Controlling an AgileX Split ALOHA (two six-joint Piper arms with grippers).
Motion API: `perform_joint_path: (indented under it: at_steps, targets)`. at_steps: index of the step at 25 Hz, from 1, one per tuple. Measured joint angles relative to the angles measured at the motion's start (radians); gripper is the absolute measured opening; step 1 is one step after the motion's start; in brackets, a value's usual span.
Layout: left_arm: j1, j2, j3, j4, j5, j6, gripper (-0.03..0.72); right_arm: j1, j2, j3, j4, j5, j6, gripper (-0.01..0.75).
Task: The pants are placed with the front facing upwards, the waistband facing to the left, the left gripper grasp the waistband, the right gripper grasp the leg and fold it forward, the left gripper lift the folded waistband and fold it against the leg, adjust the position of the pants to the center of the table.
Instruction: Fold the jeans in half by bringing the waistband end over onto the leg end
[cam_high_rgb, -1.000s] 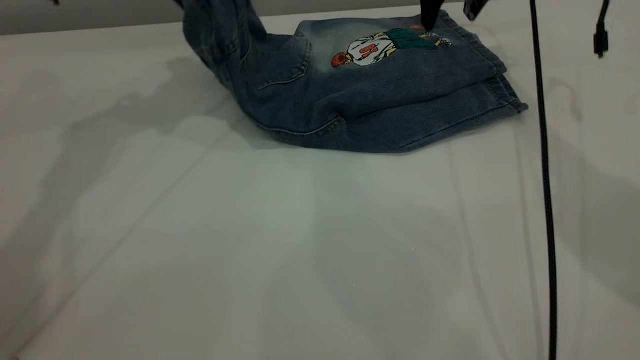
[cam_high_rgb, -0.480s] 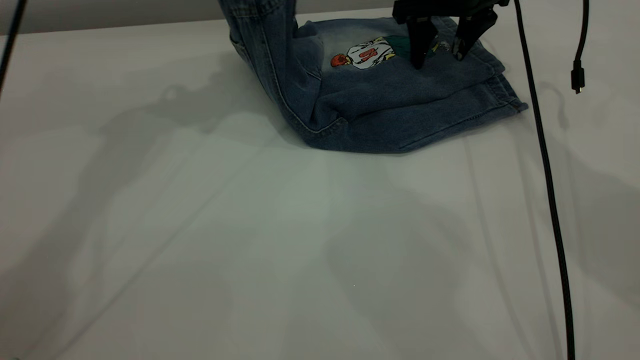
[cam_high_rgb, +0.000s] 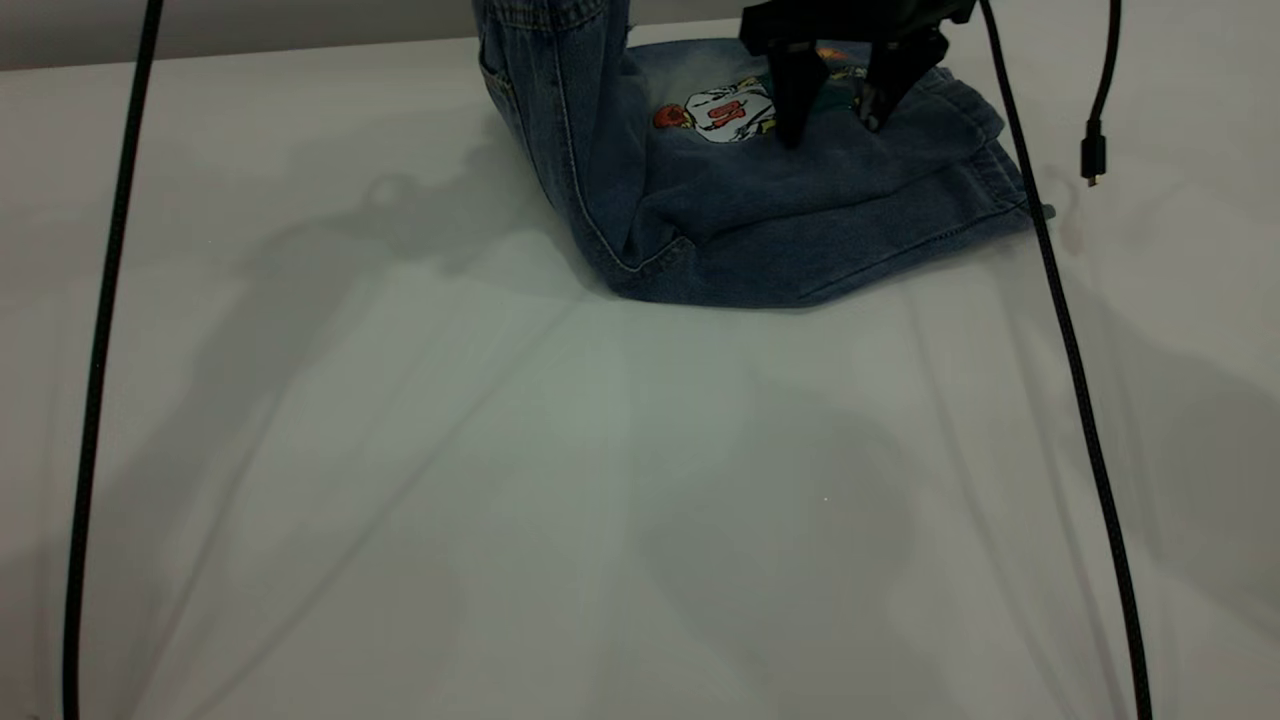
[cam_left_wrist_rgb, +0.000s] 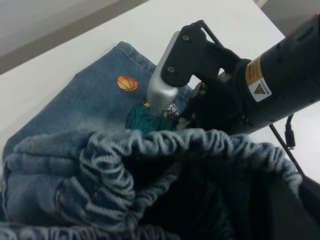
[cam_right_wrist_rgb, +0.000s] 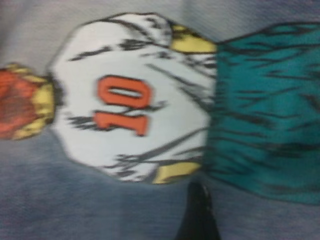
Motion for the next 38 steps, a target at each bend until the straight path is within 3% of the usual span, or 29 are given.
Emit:
perform_joint_path:
  at_steps: [6,13,20,29,38]
  targets:
    - [0.000,0.000,0.000,-0.002,0.000,-0.001,0.048,-0.014,-0.009,-0.011,-0.013,0.001,0.001,0.465]
    - [0.000,0.000,0.000,-0.002,-0.001,-0.001,0.048,-0.019,-0.067,-0.125,-0.007,0.002,-0.019,0.465]
    - [-0.066,0.001,0.000,-0.001,-0.049,0.025,0.048,-0.109,-0.135,-0.133,-0.016,0.003,-0.022,0.465]
    - [-0.203,0.051,0.000,-0.005,-0.239,0.059,0.048,-0.253,-0.147,-0.133,-0.007,0.002,-0.016,0.465]
    - [-0.341,0.179,0.000,-0.108,-0.507,0.214,0.048,-0.262,-0.146,-0.133,0.003,0.001,-0.019,0.465]
